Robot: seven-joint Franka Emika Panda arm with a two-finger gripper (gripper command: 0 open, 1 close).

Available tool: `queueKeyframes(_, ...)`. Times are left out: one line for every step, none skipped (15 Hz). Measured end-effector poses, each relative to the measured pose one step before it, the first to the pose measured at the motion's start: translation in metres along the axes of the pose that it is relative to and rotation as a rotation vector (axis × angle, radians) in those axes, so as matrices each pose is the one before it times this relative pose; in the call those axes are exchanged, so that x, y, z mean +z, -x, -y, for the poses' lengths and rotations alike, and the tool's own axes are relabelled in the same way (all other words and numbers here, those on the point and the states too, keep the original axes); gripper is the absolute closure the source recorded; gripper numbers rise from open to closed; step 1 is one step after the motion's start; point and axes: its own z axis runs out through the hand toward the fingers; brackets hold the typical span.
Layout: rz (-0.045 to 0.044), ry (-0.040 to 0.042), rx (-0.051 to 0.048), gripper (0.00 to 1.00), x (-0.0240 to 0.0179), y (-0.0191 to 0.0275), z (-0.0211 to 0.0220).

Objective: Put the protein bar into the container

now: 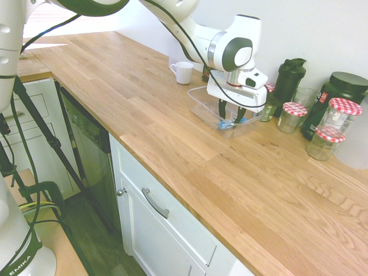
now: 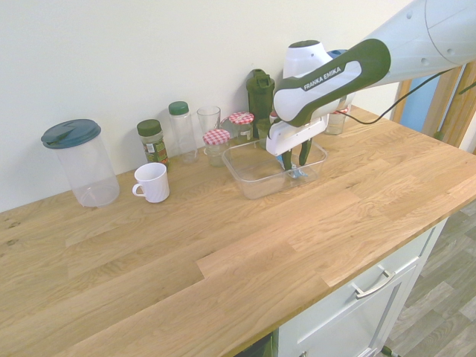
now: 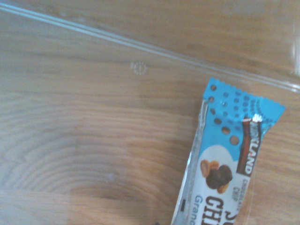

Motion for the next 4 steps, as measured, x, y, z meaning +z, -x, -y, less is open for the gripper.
queueKeyframes(-0.01203, -0.01806, 0.00407, 0.0, -0.01545, -0.00115, 0.00098)
queueKeyframes(-0.00972, -0.01924, 0.00136, 0.0, -0.01957, 0.00063, 0.00069)
queueKeyframes(-0.00978, -0.03059, -0.00365, 0.0, -0.02504, 0.00237, 0.00148)
queueKeyframes(-0.01093, -0.03479, -0.00876, 0.0, -0.02811, 0.00479, 0.00069)
